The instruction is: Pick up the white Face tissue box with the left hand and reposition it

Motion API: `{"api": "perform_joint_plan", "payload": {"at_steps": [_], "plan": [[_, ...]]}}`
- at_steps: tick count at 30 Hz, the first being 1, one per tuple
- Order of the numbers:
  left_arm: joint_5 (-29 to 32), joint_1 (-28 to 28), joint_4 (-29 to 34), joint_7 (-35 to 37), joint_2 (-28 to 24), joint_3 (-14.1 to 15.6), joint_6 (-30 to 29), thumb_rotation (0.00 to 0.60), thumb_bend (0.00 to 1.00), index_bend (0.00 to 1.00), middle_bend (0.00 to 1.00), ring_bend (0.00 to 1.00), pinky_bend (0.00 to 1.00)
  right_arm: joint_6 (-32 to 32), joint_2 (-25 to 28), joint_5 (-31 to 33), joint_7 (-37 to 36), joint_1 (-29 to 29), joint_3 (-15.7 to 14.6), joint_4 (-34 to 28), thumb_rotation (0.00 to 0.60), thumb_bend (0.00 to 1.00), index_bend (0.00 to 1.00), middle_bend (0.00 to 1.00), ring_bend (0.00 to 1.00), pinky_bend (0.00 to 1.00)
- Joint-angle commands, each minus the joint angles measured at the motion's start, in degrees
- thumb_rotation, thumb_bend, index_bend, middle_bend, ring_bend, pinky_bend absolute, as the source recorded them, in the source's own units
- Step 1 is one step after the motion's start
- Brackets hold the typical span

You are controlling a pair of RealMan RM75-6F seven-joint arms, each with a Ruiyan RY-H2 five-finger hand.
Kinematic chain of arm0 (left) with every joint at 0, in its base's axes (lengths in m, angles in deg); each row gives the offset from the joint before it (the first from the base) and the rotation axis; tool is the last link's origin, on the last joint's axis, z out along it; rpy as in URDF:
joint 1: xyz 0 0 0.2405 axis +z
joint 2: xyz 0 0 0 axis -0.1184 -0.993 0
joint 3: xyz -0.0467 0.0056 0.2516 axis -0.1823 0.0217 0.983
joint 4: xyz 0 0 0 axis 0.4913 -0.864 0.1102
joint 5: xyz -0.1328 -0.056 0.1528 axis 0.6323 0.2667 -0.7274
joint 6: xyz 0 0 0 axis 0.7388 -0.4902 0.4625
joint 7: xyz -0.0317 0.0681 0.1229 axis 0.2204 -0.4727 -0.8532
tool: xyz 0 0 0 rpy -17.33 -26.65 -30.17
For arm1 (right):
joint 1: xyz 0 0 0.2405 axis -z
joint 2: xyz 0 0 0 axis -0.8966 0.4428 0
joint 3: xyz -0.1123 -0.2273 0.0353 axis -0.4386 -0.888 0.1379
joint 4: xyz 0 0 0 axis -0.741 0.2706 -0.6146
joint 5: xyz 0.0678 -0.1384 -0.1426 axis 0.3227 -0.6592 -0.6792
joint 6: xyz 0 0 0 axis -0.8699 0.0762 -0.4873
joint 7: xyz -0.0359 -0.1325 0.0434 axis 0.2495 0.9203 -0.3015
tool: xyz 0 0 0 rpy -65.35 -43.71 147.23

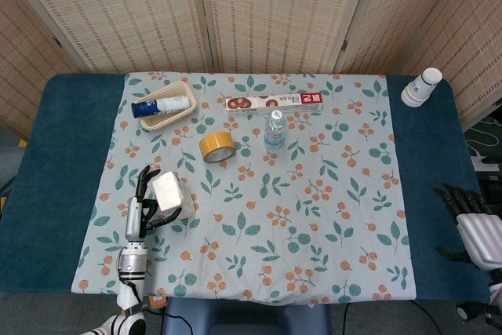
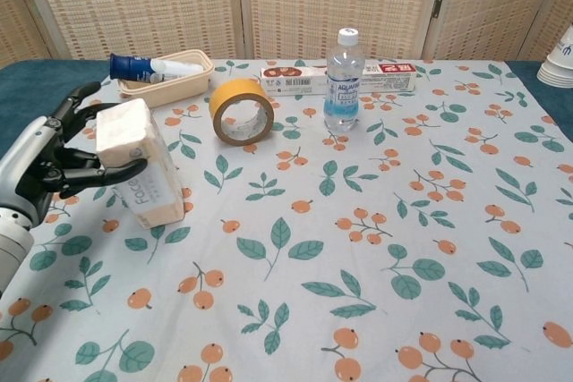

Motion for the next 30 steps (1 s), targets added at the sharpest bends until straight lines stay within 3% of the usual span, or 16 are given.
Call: {"api": "perform_joint_plan", "payload": {"at_steps": [1, 11, 20, 25, 30], "plan": [[0.1, 0.3, 1.3, -0.1, -1.0, 0.0, 0.3, 0.600, 0.11, 0.00, 0.12, 0.97, 1.00, 0.1, 0.0, -0.1, -0.1, 0.0, 0.0, 0.0, 0.600, 0.12, 0.03, 0.00, 0.00, 0.00], [-1.7, 4.0, 10.4, -4.7, -8.9, 1.3, -4.6, 0.600, 0.11, 0.00, 0.10, 0.95, 1.00, 0.3, 0.4, -0.2, -1.0, 0.1, 0.0, 0.0, 0.600, 0.12, 0.03, 0.00, 0.00, 0.00], [-3.2, 9.0, 27.3, -15.4, -22.3, 2.2, -10.0, 0.600, 0.11, 0.00, 0.09, 0.94, 0.99, 0.5, 0.8, -1.6, -1.7, 0.0, -0.2, -0.3, 0.600, 0.12, 0.03, 0.00, 0.00, 0.00], [-4.6, 9.1, 41.7, -32.7, -30.7, 4.9, -7.3, 0.600, 0.11, 0.00, 0.09, 0.94, 0.99, 0.5, 0.9, -2.1, -2.1, -0.1, -0.3, -0.3, 0.600, 0.12, 0.03, 0.00, 0.00, 0.00], [-1.5, 6.6, 54.9, -64.4, -39.4, 8.8, 1.2, 0.600, 0.11, 0.00, 0.11, 0.93, 0.98, 0.5, 1.1, -1.8, -2.5, -0.1, -0.2, -0.1, 0.600, 0.12, 0.03, 0.00, 0.00, 0.00]]}}
